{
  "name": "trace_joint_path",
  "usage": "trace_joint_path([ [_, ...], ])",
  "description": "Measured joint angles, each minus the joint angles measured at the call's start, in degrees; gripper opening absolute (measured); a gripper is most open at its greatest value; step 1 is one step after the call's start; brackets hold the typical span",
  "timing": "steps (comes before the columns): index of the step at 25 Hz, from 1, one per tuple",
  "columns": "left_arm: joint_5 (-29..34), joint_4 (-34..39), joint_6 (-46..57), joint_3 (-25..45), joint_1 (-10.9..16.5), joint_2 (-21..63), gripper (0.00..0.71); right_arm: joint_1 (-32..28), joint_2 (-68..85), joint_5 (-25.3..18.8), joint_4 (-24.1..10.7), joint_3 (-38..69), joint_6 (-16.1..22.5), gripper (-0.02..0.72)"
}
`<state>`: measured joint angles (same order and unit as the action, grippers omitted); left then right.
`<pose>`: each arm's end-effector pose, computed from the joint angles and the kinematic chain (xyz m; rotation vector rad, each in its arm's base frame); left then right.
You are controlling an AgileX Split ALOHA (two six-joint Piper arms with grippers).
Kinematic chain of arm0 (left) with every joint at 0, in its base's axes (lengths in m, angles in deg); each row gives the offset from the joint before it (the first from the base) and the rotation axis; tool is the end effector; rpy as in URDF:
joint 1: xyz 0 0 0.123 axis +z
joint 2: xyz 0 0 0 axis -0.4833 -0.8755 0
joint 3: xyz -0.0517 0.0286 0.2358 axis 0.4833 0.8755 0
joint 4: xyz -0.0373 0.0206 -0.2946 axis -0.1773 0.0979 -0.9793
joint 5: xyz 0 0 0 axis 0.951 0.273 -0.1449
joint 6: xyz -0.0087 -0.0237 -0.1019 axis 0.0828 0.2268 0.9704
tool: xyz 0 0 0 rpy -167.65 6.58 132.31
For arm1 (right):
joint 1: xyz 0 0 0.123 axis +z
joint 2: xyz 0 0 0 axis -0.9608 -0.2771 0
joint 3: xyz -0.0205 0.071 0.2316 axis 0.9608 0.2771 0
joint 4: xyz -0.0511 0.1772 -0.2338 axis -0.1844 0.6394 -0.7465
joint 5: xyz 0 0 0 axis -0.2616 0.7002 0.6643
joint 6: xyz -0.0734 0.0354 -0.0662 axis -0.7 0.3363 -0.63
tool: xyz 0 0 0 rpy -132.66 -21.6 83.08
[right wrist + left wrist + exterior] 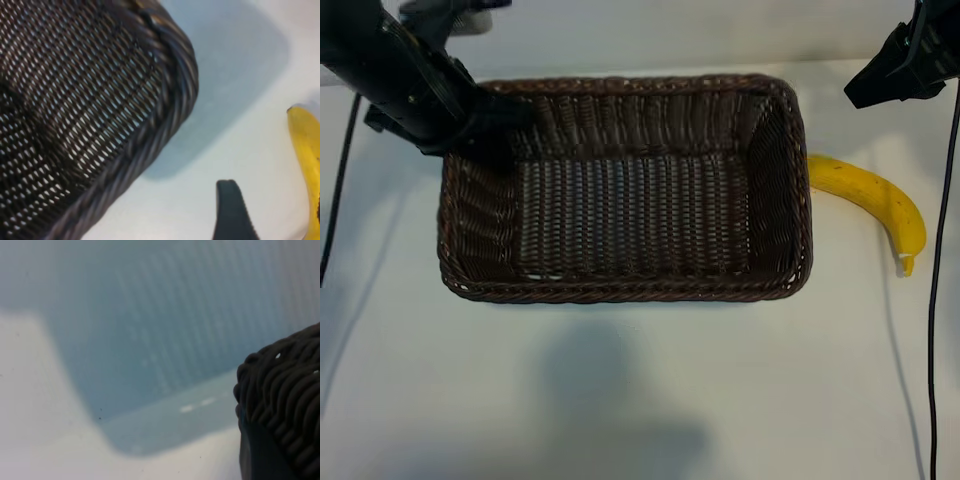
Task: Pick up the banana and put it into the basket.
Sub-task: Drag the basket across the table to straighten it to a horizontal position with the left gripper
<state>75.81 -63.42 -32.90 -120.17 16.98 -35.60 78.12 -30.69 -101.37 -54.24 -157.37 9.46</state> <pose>0.3952 -0.1106 0.1821 0.3044 2.8189 -0.4163 0.3830 0.0798 0.2673 -1.0037 2.3796 0.5096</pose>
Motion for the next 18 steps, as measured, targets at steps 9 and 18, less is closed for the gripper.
trace_joint_path([
  [9,-2.4,-2.9,0.3,0.0,0.0,-9.4,0.206,0.0,0.0,0.0,0.0,0.0,0.0,0.42],
  [18,-6.0,-6.1,-0.1,-0.1,0.0,-16.1,0.206,0.0,0.0,0.3,0.0,0.0,-0.1,0.42],
])
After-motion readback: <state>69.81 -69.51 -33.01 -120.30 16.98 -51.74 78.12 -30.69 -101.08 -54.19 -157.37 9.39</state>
